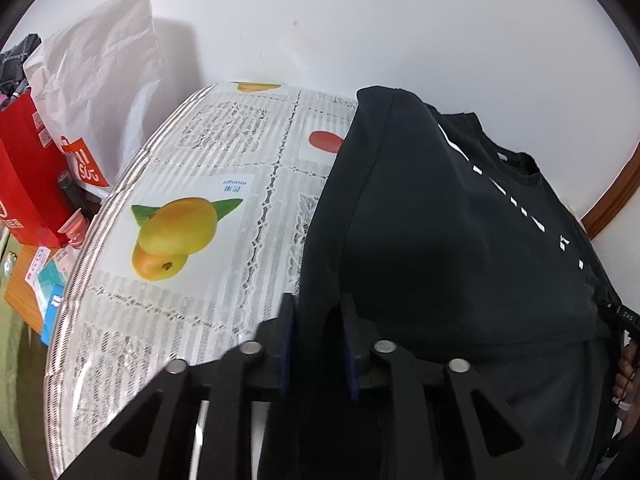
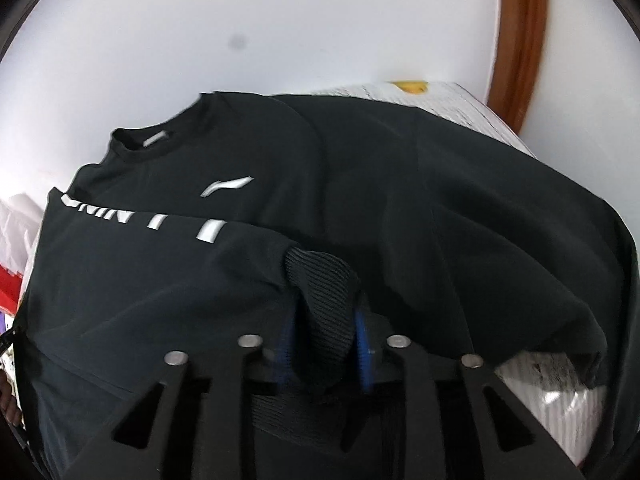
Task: Fold small clothes
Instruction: 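Fold the held sleeve across the sweatshirt body with the left gripper, then release, then grasp the other sleeve cuff with the right gripper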
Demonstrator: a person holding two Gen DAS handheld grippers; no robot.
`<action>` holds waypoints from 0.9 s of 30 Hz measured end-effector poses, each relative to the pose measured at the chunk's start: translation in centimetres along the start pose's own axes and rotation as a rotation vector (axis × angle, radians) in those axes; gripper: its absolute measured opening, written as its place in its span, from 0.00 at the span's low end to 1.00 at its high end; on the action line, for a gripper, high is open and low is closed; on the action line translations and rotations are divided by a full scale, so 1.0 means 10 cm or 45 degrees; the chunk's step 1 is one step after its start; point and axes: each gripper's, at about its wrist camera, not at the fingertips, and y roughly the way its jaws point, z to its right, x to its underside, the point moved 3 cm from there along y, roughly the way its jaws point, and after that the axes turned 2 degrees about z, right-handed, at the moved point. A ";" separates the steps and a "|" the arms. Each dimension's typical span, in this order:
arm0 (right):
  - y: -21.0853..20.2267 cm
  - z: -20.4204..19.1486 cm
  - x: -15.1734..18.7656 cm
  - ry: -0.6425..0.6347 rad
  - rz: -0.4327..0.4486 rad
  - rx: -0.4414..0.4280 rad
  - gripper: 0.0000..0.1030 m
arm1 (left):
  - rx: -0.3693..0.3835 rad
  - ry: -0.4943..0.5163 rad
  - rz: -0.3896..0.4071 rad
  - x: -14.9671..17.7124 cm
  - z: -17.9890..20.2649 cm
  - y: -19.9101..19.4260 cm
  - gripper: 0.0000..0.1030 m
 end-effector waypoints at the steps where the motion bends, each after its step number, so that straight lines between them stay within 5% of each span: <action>1: -0.04 0.02 0.01 0.010 0.000 -0.002 0.32 | -0.001 0.005 -0.002 0.01 0.00 -0.03 0.29; 8: -0.59 0.20 0.28 -0.043 0.048 0.031 0.39 | -0.036 0.054 -0.035 0.23 0.03 -0.23 0.52; 12: -1.02 0.50 0.56 -0.067 0.120 0.156 0.55 | -0.072 0.115 -0.025 0.47 0.09 -0.40 0.60; 20: -1.47 1.51 1.26 0.051 0.143 0.414 0.66 | -0.100 0.174 0.000 0.98 0.25 -0.65 0.61; 27: -1.30 1.70 1.53 0.082 0.145 0.334 0.66 | -0.153 0.243 0.038 1.27 0.32 -0.73 0.61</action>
